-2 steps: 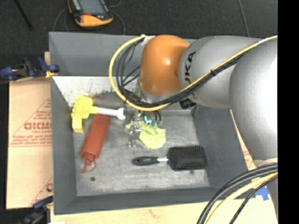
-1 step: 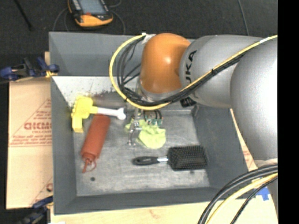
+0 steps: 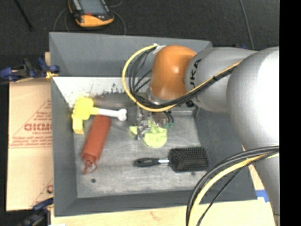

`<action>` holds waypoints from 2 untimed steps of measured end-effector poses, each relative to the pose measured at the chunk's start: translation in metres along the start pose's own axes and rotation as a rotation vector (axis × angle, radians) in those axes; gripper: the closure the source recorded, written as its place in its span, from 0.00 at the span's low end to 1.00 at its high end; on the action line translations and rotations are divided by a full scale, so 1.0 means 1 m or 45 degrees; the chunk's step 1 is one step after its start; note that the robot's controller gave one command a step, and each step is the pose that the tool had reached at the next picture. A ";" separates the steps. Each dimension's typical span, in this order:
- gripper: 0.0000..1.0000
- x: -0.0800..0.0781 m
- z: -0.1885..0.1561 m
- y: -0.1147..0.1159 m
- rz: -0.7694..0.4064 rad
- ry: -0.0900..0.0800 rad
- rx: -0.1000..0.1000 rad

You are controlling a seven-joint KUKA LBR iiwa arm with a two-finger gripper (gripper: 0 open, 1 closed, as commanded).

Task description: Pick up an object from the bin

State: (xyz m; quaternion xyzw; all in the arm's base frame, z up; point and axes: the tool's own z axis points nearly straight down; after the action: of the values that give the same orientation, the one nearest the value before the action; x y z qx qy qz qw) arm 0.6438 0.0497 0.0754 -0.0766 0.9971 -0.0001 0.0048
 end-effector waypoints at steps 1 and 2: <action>1.00 0.000 0.000 0.000 0.001 0.000 0.000; 1.00 0.003 -0.096 0.007 -0.061 0.006 -0.001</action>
Offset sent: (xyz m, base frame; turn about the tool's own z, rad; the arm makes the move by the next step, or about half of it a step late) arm -0.0066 0.0074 0.0950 -0.0527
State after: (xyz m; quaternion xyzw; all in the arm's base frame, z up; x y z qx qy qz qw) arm 0.6386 0.0557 0.1716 -0.1005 0.9949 0.0001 0.0024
